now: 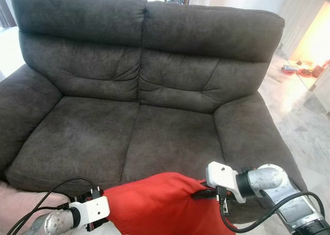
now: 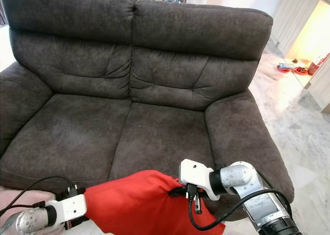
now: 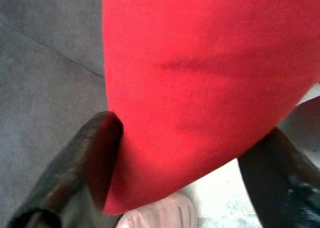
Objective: Move the pillow to the sofa from floor
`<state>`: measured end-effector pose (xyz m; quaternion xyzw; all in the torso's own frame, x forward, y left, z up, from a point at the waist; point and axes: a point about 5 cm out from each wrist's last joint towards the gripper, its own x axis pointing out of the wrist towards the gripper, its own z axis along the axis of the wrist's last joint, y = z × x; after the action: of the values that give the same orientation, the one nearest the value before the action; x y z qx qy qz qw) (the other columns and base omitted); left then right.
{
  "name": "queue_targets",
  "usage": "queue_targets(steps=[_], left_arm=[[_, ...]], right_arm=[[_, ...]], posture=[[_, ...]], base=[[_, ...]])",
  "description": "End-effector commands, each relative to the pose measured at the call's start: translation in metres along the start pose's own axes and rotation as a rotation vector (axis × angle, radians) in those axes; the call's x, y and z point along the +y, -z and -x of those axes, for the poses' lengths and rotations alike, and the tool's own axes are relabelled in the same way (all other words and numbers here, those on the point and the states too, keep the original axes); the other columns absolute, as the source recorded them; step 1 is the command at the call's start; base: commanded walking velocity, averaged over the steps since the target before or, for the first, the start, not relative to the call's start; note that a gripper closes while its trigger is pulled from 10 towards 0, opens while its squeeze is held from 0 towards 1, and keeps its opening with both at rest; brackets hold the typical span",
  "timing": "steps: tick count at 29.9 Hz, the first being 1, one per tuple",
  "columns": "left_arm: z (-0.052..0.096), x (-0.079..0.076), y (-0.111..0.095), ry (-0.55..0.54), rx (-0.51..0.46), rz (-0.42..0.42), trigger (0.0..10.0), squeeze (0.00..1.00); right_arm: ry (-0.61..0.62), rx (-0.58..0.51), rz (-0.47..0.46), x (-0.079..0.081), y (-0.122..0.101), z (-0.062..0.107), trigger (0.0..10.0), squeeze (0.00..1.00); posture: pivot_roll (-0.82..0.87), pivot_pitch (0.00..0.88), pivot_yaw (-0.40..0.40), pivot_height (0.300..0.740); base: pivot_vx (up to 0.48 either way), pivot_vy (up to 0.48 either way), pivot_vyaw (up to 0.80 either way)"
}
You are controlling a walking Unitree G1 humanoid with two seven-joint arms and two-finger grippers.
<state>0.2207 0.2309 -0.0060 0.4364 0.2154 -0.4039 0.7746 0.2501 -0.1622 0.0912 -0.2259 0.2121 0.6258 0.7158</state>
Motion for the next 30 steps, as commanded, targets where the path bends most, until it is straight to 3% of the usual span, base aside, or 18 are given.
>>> queue_targets(steps=[1, 14, 18, 30], left_arm=[[-0.0029, -0.0023, -0.0018, 0.011, -0.009, -0.008, 0.0, 0.00], [-0.0049, -0.0033, -0.0021, 0.025, -0.015, -0.016, 0.0, 0.00], [-0.0043, -0.0032, -0.0013, 0.026, -0.003, -0.073, 0.0, 0.00], [-0.0046, 0.0028, -0.0014, -0.016, 0.005, -0.098, 0.0, 0.00]], right_arm=[[0.034, -0.068, 0.068, -0.0051, -0.0191, 0.0105, 10.0, 0.00], [0.042, -0.066, 0.057, -0.0040, -0.0162, 0.0117, 10.0, 0.00], [0.043, -0.068, 0.057, -0.0040, -0.0163, 0.0110, 10.0, 0.00], [0.040, -0.068, 0.045, -0.0015, -0.0132, 0.0079, 10.0, 0.00]], posture=[[0.15, 0.027, -0.114, 0.740], [0.15, 0.026, -0.111, 0.740], [0.15, 0.025, -0.110, 0.740], [0.15, 0.016, -0.107, 0.740]], base=[[0.000, 0.000, 0.00], [0.000, 0.000, 0.00], [0.000, 0.000, 0.00], [0.000, 0.000, 0.00]])
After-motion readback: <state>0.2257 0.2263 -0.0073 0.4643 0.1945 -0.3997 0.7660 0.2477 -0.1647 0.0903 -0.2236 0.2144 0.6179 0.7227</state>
